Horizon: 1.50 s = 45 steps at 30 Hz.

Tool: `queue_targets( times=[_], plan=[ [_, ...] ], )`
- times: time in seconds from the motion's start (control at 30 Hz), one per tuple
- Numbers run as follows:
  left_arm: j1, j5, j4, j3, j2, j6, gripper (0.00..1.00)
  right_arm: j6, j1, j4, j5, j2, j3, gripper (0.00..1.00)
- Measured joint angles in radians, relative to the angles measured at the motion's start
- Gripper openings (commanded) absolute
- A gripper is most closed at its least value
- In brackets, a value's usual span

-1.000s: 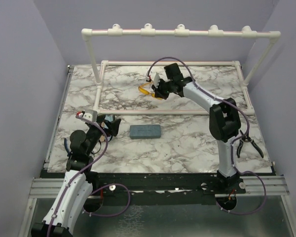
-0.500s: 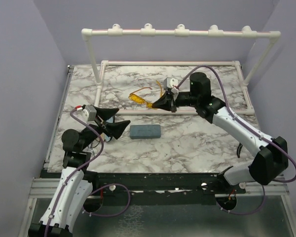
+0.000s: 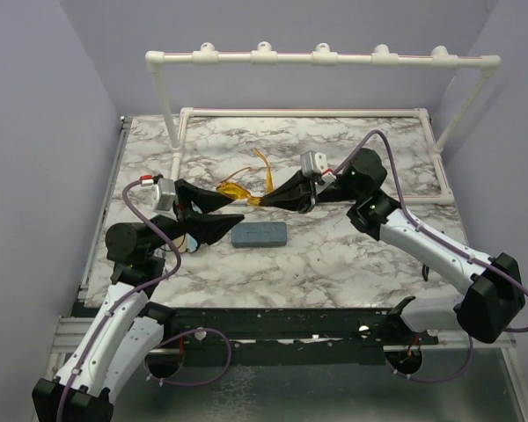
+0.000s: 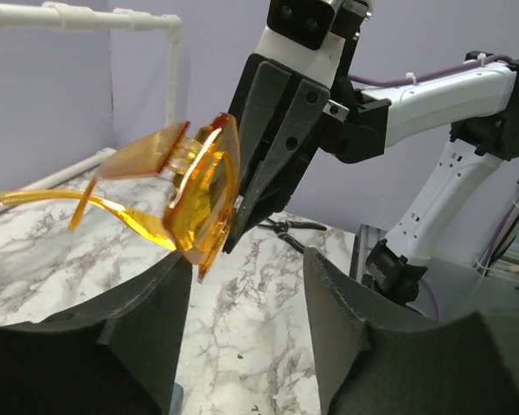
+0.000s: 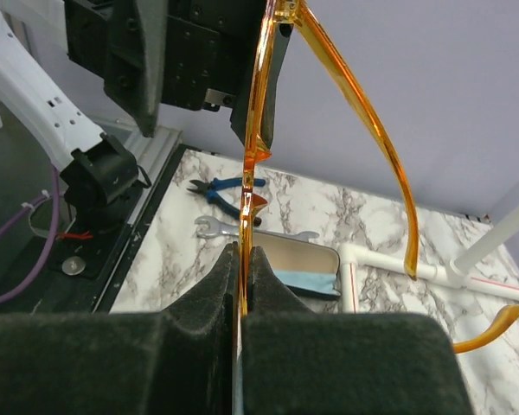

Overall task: Organize the sunglasses
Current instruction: Fold the sunglasses at the center of the board.

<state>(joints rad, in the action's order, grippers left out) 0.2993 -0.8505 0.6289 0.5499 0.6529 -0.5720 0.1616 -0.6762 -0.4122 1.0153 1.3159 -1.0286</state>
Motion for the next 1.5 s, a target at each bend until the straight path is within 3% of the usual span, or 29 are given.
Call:
queue_targets(
  times=[0.03,0.1,0.3,0.57,0.8,0.93,1.03,1.13,1.3,1.43,1.5],
  plan=[
    [0.002,-0.001,0.002,0.005,0.001,-0.012,0.39,-0.015,0.0,-0.027,0.009,-0.001,0.005,0.0],
    [0.002,-0.002,0.012,0.017,0.003,-0.032,0.36,-0.035,0.0,-0.059,0.024,-0.002,0.009,0.01],
    [0.002,-0.001,0.061,0.047,0.005,-0.079,0.47,-0.076,-0.004,-0.141,0.047,-0.015,0.024,0.0],
    [0.005,-0.002,0.16,0.047,0.009,-0.117,0.47,-0.129,-0.004,-0.226,0.075,-0.016,0.041,0.01],
    [0.023,-0.017,0.204,0.048,0.016,-0.101,0.29,-0.147,-0.02,-0.272,0.083,-0.017,0.054,0.01],
    [0.024,-0.017,0.208,0.048,0.027,-0.099,0.1,-0.147,-0.029,-0.282,0.09,-0.017,0.054,0.0],
    [0.024,-0.018,0.208,0.048,0.027,-0.098,0.03,-0.147,-0.03,-0.282,0.09,-0.017,0.054,0.01],
    [0.024,-0.018,0.208,0.048,0.027,-0.093,0.0,-0.146,-0.031,-0.279,0.09,-0.018,0.054,0.1],
    [0.024,-0.024,0.2,0.048,0.027,-0.084,0.0,-0.119,-0.031,-0.23,0.066,-0.041,0.054,0.4],
    [0.025,-0.05,0.193,0.048,0.027,-0.051,0.0,-0.08,-0.031,-0.157,0.007,-0.092,0.056,0.45],
    [0.025,-0.071,0.187,0.048,0.028,-0.026,0.0,-0.05,-0.031,-0.105,-0.031,-0.13,0.057,0.39]
  ],
)
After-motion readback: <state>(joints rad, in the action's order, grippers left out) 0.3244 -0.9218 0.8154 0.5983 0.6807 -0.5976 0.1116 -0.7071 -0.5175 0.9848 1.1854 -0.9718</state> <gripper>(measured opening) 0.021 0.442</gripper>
